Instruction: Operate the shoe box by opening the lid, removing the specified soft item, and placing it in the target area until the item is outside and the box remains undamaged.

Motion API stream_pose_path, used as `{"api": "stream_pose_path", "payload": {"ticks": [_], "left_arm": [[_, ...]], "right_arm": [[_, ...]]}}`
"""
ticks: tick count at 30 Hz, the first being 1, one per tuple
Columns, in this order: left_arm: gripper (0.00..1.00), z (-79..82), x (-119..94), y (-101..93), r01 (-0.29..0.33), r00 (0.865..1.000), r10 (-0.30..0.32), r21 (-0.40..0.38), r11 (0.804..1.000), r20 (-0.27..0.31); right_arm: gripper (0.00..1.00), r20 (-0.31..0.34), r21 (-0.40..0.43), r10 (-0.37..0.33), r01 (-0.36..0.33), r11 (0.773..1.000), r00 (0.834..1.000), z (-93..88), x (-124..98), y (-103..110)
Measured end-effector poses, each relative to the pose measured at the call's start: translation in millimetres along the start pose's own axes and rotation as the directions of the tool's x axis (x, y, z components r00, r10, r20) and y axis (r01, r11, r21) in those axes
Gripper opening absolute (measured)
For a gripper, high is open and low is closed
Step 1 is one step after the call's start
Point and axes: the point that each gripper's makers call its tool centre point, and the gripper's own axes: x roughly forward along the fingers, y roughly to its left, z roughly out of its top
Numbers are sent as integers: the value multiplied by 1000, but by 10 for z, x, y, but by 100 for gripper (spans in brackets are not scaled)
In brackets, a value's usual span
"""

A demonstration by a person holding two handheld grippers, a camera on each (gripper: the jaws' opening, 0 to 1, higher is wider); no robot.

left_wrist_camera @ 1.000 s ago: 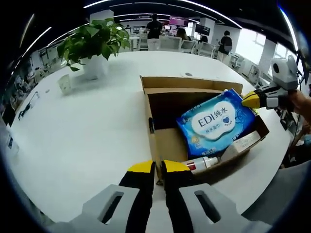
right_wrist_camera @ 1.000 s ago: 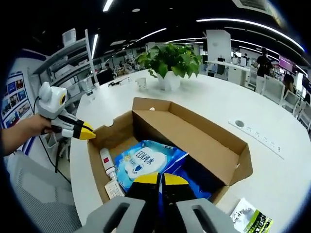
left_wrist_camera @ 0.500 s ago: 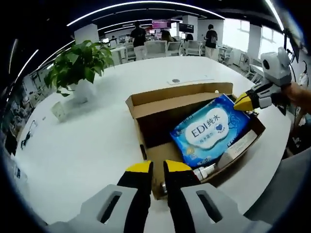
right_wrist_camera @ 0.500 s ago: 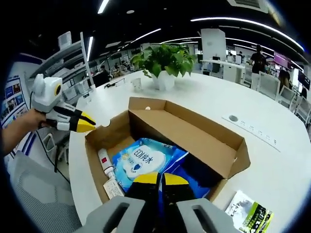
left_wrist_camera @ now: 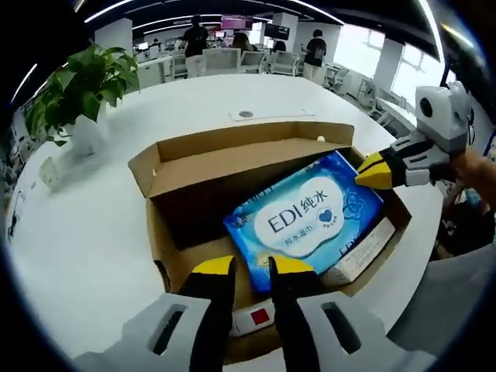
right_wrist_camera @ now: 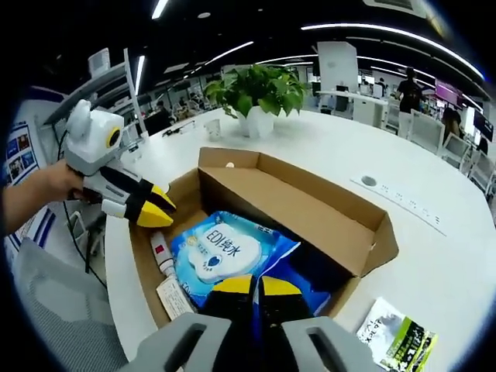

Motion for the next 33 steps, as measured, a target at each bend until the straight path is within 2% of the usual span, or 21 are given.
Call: {"api": "stream_pose_path", "payload": {"ticks": [9, 13, 19, 23, 33], "left_arm": [[17, -113, 167, 57, 9, 999, -11, -50, 999, -52], [14, -179, 226, 0, 39, 996, -46, -88, 995, -75], [8, -197, 251, -3, 31, 997, -40, -122, 992, -67], [0, -166, 224, 18, 16, 998, -21, -97, 995, -54], [0, -130, 160, 29, 17, 999, -20, -118, 993, -30]], "right_arm": [[0, -18, 5, -5, 6, 1000, 1000, -74, 30, -31], [0, -29, 2, -7, 7, 1000, 1000, -105, 41, -40], [0, -32, 11, -5, 6, 1000, 999, -144, 55, -40], [0, -24, 23, -2, 3, 1000, 1000, -134, 50, -36], [0, -11, 41, -2, 2, 999, 1000, -94, 26, -25]]}}
